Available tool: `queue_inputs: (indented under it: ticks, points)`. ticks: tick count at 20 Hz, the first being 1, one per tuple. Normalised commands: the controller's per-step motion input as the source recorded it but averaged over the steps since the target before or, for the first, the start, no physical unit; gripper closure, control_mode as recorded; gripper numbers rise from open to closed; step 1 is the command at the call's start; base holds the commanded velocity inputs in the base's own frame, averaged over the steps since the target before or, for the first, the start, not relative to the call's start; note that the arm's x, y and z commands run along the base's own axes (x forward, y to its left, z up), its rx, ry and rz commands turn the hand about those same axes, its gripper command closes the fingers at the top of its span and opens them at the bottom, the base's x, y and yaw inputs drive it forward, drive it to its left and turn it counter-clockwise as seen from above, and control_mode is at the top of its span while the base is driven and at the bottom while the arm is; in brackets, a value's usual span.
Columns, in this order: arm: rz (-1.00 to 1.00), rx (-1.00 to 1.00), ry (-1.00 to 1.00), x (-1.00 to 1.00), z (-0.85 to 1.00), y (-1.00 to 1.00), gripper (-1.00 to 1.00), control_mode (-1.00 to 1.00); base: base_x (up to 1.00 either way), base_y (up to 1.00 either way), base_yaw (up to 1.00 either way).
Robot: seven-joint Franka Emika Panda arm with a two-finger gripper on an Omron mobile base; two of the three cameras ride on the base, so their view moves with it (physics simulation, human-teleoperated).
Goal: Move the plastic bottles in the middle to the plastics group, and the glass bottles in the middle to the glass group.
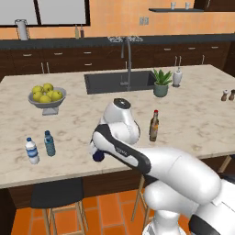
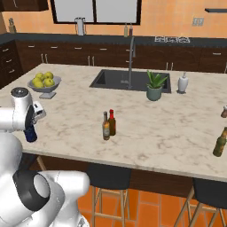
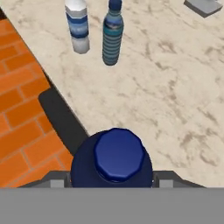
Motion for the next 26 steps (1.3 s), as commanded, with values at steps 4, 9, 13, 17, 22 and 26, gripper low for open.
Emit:
queue_inputs:
  ticks: [4,9,13,17,22,26]
  points:
    - [0.22,0.08,0.00,0.44,0.00,0.31,1.00,-1.00,0.00,0.00,0.00]
    - [0.19,0.06,0.07,0.56,0.02,0.47,1.00,-1.00,0.00,0.00,0.00]
    - [0.11,0.00,0.05,0.11,-0.07,0.56,1.00,-1.00,0.00,0.00,0.00]
    - [0.07,0.00,0.02,0.03,-0.03,0.26,1.00,-1.00,0.00,0.00,0.00]
    - [0.02,0.00,0.00,0.35,-0.02,0.04,1.00,-1.00,0.00,0.00,0.00]
    - [0.00,0.00,0.00,0.46,-0.02,0.20,1.00,-1.00,0.00,0.00,0.00]
